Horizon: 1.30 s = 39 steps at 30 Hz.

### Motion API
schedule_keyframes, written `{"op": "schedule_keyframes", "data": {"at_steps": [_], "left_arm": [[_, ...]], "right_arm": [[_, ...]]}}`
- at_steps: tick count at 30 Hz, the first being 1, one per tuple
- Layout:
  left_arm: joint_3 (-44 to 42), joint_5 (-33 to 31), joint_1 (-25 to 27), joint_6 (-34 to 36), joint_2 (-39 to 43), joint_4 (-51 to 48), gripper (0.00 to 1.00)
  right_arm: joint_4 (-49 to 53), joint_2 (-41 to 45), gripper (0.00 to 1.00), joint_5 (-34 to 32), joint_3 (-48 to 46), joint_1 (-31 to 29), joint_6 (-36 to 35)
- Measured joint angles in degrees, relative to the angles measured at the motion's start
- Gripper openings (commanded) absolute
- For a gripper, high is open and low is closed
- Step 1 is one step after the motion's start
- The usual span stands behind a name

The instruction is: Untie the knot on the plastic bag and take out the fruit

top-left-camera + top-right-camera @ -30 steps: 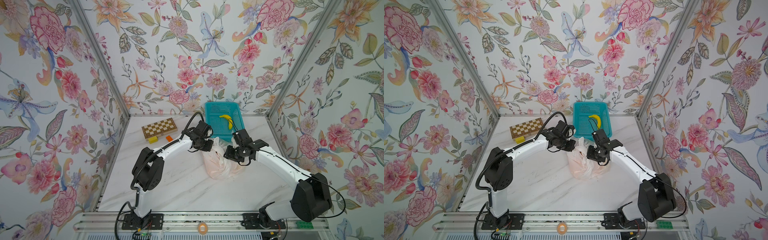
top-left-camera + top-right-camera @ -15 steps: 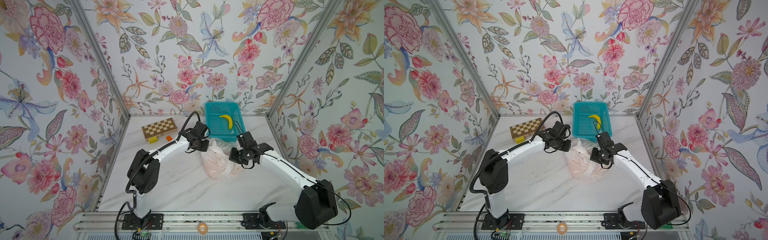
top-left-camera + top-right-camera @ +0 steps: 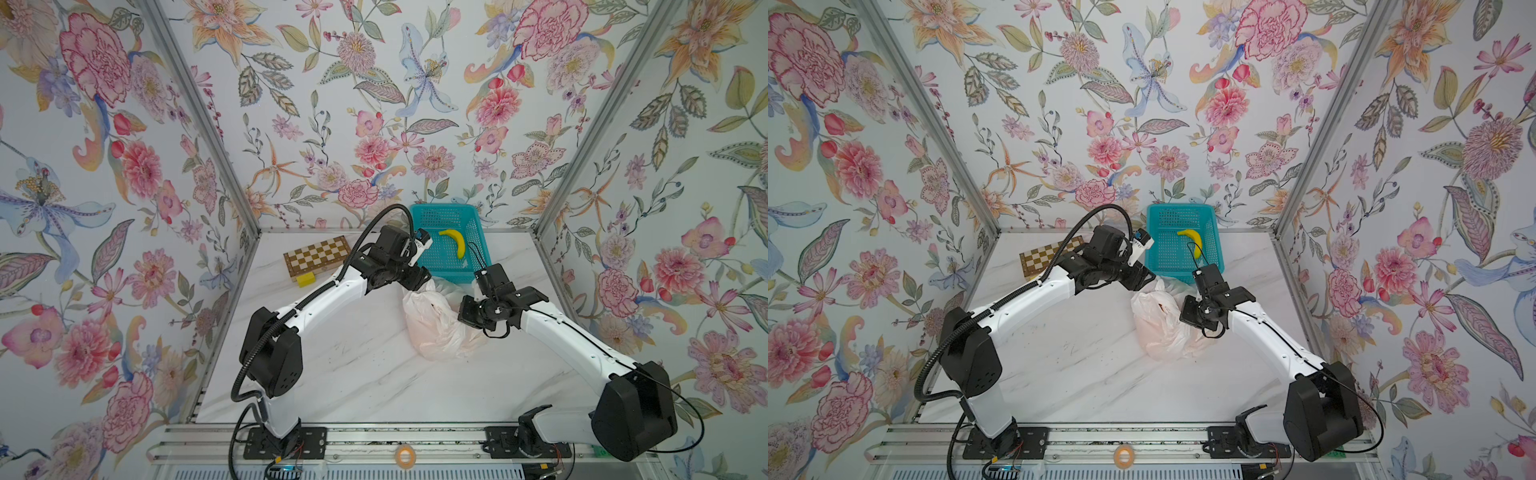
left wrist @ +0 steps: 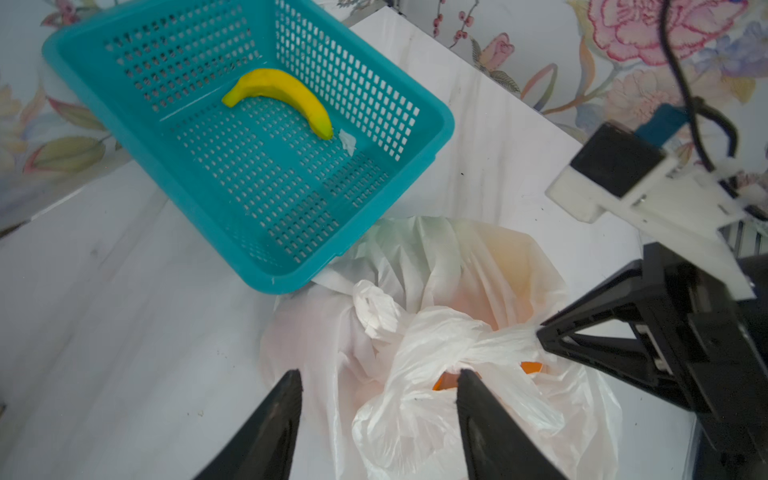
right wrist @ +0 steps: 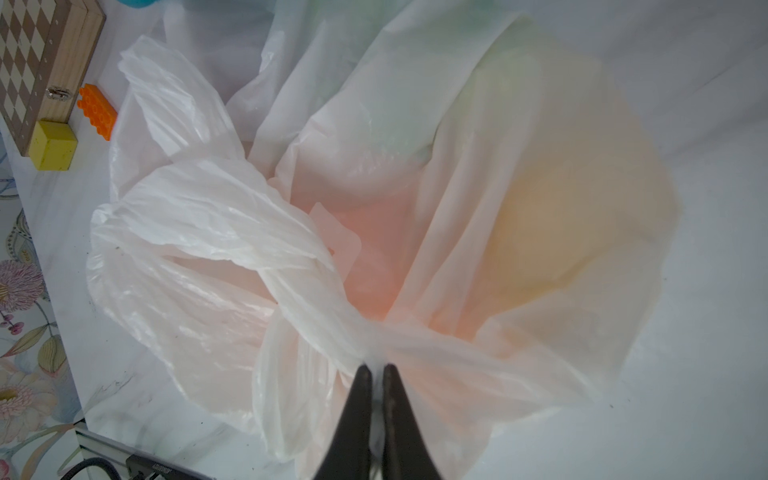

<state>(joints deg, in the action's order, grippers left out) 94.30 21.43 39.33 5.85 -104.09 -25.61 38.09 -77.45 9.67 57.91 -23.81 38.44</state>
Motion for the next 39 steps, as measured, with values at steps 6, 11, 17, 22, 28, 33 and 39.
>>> {"op": "schedule_keyframes", "data": {"at_steps": [6,11,17,22,28,33,39], "left_arm": [[11.43,4.35,1.01,16.2,-6.23,-11.06,0.63],[16.37,4.94,1.57,23.12,-13.29,-17.99,0.63],[16.39,3.76,2.21,23.91,-17.25,-19.17,0.63],[16.48,3.26,3.08,23.5,-18.93,-18.08,0.51],[16.85,3.45,3.39,22.47,-20.44,-17.66,0.16],[16.83,1.33,3.39,18.56,-20.44,-16.2,0.04],[16.74,-8.68,3.43,9.31,-19.93,-13.75,0.04]], "right_arm": [[-0.17,0.0,0.09,0.44,0.0,-0.55,0.61],[-0.17,0.11,0.09,0.39,0.0,-0.85,1.05],[-0.17,0.83,0.09,0.44,0.0,-1.27,1.29],[-0.17,1.27,0.09,0.39,0.0,-1.31,1.46],[-0.22,1.49,0.09,0.35,0.0,-1.31,1.53],[-0.24,1.86,0.09,0.15,0.0,-1.31,1.92],[-0.94,4.07,0.07,-0.13,-1.05,-1.27,2.54]]}}
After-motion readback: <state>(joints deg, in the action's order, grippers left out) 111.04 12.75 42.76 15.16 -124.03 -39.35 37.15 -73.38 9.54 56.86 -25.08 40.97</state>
